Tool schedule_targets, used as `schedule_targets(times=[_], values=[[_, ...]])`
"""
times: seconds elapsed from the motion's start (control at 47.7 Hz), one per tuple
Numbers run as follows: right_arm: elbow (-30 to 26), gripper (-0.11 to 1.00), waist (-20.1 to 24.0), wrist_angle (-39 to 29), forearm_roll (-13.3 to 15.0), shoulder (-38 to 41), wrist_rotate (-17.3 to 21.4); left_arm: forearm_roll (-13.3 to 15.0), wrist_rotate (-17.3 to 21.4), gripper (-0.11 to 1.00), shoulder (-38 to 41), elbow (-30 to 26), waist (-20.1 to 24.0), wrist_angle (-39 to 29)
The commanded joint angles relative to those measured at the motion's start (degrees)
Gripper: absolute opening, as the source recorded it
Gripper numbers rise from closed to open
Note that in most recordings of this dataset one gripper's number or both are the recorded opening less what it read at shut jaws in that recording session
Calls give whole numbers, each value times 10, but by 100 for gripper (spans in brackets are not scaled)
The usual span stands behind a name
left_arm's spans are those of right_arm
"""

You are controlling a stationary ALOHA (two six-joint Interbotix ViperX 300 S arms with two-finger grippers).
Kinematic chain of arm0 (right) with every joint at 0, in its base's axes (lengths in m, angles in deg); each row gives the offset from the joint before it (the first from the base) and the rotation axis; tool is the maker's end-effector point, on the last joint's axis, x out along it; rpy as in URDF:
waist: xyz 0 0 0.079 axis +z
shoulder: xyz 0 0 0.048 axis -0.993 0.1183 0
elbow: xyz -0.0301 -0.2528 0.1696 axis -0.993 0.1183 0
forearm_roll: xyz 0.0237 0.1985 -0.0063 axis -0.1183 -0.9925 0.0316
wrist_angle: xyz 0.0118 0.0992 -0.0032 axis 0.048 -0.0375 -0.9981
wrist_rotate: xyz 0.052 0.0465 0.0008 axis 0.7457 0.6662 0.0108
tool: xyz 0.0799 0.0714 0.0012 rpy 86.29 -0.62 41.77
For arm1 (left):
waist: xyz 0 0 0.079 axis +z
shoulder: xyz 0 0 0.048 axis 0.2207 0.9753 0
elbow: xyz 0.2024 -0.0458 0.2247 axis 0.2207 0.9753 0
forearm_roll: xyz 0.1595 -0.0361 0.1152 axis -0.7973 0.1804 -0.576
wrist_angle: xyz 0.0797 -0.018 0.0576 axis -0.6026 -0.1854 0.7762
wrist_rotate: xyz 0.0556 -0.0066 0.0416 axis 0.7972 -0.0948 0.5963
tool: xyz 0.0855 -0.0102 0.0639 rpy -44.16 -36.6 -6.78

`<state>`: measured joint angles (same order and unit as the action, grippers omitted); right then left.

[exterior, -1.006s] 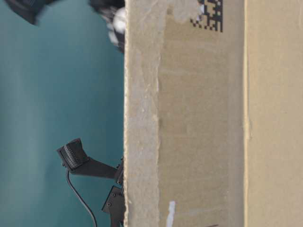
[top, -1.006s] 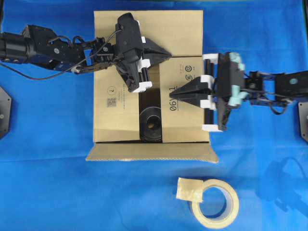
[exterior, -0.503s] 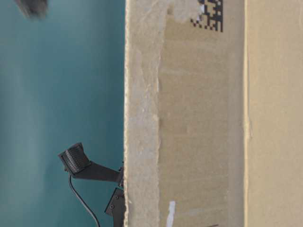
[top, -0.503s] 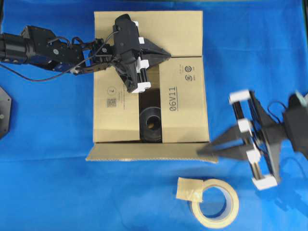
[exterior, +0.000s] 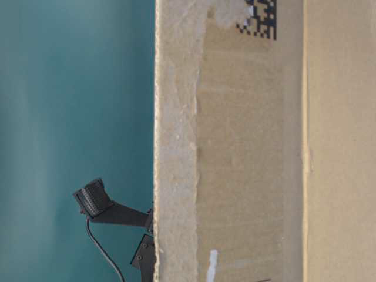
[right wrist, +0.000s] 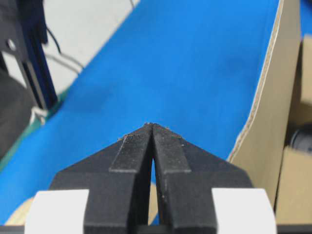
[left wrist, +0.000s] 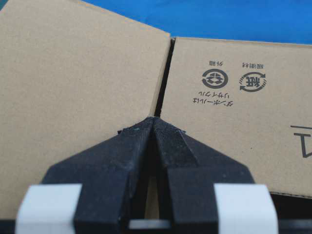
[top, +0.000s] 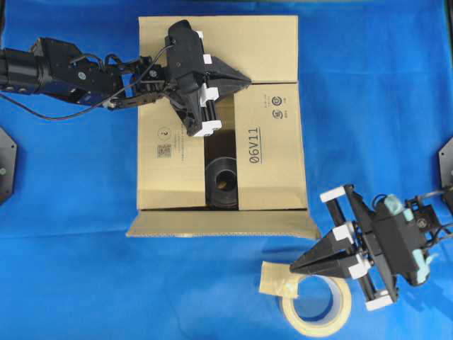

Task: Close the cardboard box.
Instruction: 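Move the right gripper down to the front flap edge, then lift the front flap with the right gripper and fold it over the box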

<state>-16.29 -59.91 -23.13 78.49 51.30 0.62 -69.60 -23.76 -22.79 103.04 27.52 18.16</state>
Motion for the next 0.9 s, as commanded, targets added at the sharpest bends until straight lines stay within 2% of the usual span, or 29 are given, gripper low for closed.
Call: schedule_targets(times=[0.0, 0.252, 0.608, 0.734, 0.881], values=[[-3, 0, 1, 12, -5, -3, 1, 0, -1, 0, -9, -3, 2, 3], [7, 0, -16, 15, -5, -22, -1, 0, -3, 0, -9, -3, 2, 3], [37, 0, -114, 6, -10, -78, -1, 0, -4, 0, -9, -3, 2, 1], [36, 0, -164, -28, -24, -76, -1, 0, -4, 0, -9, -3, 2, 1], [35, 0, -198, -67, -31, -55, -1, 0, -4, 0, -9, -3, 2, 0]])
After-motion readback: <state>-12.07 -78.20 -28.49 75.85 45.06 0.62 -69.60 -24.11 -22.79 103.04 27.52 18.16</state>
